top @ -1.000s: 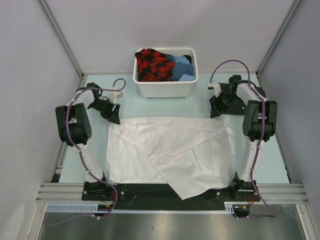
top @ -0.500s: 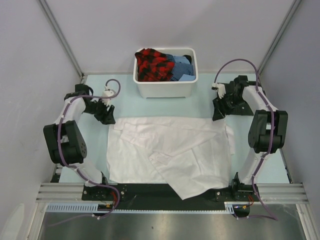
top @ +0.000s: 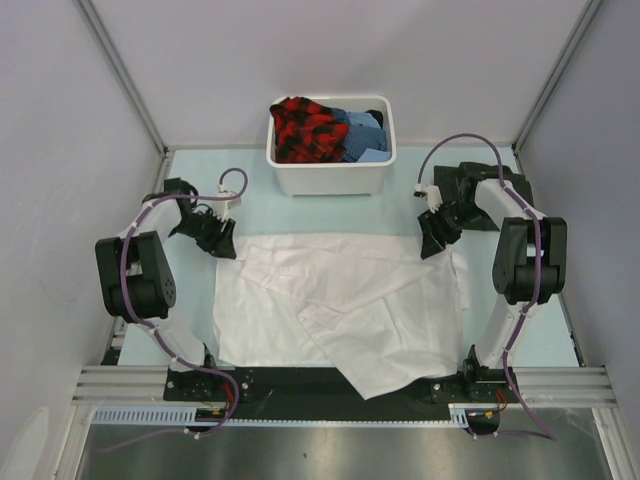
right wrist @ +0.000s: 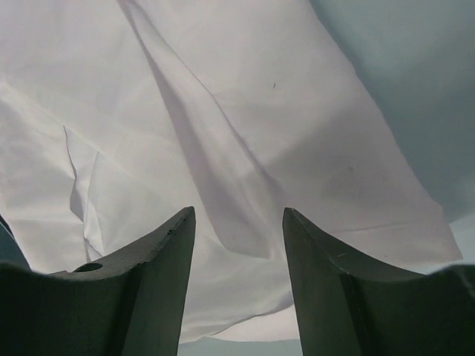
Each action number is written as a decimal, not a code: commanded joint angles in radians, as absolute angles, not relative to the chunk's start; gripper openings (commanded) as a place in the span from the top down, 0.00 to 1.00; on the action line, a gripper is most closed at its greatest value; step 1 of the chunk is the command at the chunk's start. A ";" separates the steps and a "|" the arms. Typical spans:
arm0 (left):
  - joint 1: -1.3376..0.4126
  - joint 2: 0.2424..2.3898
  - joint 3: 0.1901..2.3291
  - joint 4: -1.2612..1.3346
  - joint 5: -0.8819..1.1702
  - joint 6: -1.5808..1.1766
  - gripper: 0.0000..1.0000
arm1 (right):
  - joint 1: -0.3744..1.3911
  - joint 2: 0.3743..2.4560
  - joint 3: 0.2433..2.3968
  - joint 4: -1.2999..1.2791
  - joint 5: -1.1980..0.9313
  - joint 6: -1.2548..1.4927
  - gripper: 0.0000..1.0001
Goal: Fold and stack the long sleeve shirts
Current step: Fold the shirt
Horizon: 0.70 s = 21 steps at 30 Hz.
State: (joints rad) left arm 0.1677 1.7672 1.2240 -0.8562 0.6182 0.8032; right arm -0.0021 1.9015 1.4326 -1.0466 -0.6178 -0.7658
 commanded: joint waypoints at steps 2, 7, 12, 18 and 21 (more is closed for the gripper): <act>0.166 1.778 1.209 -0.847 0.646 0.770 0.57 | -0.003 1.916 1.391 -1.075 -0.566 -0.853 0.45; 0.166 1.790 1.198 -0.867 0.657 0.768 0.81 | -0.003 1.940 1.381 -1.071 -0.545 -0.864 0.57; 0.169 1.795 1.209 -0.948 0.624 0.807 0.97 | -0.005 1.968 1.400 -1.085 -0.499 -0.867 0.96; 0.179 1.749 1.248 -0.988 0.611 0.798 1.00 | -0.040 1.962 1.436 -1.121 -0.502 -0.876 1.00; 0.181 1.752 1.291 -1.018 0.612 0.782 1.00 | -0.052 1.963 1.471 -1.153 -0.503 -0.885 1.00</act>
